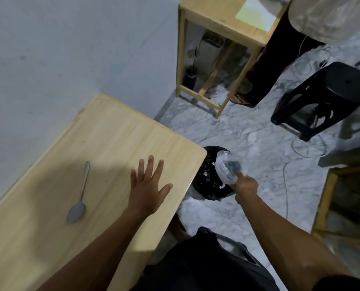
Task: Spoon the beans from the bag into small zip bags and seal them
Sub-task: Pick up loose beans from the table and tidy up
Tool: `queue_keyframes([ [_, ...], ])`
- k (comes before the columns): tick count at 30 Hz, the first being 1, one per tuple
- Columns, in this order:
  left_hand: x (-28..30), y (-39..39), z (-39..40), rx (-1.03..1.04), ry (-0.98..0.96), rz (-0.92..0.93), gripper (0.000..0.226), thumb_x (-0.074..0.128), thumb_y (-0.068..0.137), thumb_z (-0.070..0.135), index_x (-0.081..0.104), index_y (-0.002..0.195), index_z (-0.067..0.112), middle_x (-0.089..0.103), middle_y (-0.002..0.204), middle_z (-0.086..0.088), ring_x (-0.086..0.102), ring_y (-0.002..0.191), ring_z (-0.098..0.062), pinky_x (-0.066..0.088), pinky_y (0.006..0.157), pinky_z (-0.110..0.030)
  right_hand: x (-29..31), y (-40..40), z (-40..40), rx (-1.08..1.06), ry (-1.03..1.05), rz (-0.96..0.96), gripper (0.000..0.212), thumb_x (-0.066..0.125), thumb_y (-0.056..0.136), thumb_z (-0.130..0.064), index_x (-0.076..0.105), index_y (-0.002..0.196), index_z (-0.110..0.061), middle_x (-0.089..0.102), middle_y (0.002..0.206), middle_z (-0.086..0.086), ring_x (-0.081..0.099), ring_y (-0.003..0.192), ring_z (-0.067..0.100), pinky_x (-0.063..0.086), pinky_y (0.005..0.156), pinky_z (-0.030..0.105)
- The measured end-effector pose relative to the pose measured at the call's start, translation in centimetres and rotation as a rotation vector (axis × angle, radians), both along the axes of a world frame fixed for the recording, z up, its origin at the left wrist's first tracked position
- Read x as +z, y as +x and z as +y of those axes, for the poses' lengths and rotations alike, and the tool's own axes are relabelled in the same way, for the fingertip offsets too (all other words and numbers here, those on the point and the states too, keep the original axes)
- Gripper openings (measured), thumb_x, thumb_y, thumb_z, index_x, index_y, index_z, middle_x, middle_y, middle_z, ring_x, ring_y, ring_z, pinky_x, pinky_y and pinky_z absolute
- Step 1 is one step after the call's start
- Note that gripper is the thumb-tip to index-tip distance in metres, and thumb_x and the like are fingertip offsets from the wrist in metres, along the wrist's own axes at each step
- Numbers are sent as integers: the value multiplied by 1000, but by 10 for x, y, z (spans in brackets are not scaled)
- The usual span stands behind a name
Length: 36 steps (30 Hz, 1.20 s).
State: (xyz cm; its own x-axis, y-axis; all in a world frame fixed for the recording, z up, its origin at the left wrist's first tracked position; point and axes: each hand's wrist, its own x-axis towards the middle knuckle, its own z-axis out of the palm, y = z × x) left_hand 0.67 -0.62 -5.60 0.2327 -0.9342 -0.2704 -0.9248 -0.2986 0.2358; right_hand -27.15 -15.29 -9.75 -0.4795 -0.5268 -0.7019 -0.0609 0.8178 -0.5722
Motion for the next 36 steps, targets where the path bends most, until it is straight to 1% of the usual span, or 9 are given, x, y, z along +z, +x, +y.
queue_keyframes([
  [2,-1,0,1,4,-14,12,82,23,87,69,19,155,25,7,164,-5,6,150,-35,17,115,-60,-3,-1,0,60,29,-27,39,60,91,-29,60,117,0,65,117,24,63,88,30,54,77,39],
  [7,-2,0,2,8,-22,13,81,25,87,69,21,155,24,9,164,-6,7,150,-36,18,115,-60,11,9,8,47,112,-85,52,53,100,-30,39,144,-8,53,133,21,51,124,46,48,98,58],
  [9,-3,0,2,16,-22,24,81,24,87,69,19,155,25,8,164,-5,4,150,-34,15,116,-58,11,15,12,114,64,-62,56,51,100,-32,33,149,-12,50,137,18,52,122,44,48,99,53],
  [14,-2,0,13,64,-55,-2,77,27,90,68,23,154,26,14,163,-1,6,151,-28,14,117,-56,38,51,0,350,-245,85,46,51,100,-31,45,142,-13,57,131,7,55,118,25,45,99,38],
  [19,-1,6,45,160,-39,-25,72,23,93,67,15,155,31,6,164,5,-2,151,-25,8,119,-54,77,115,-7,644,-577,56,34,51,100,-28,53,132,-17,58,117,2,58,104,17,49,85,31],
  [23,-2,19,82,234,-24,-39,69,19,96,66,12,155,33,1,164,7,-8,151,-22,8,120,-52,95,183,7,1081,-848,38,32,51,97,-19,55,129,-16,51,116,-5,52,110,18,44,92,29],
  [27,-2,27,119,254,-26,-58,65,22,98,61,22,154,29,10,163,5,4,151,-24,14,119,-48,100,252,43,1576,-1004,-13,35,52,94,-17,57,129,-16,58,120,3,52,111,22,41,97,36],
  [33,3,30,177,315,-70,-42,59,36,99,54,27,152,32,17,162,8,10,151,-21,21,118,-48,96,326,101,2213,-1057,24,41,55,88,-17,62,128,-22,62,122,5,54,104,33,48,81,45],
  [36,5,30,202,376,-49,-30,59,37,97,56,27,152,35,17,162,10,9,151,-20,17,118,-49,90,344,119,2414,-1162,160,37,55,89,-20,65,124,-25,62,126,3,55,108,34,48,78,44],
])
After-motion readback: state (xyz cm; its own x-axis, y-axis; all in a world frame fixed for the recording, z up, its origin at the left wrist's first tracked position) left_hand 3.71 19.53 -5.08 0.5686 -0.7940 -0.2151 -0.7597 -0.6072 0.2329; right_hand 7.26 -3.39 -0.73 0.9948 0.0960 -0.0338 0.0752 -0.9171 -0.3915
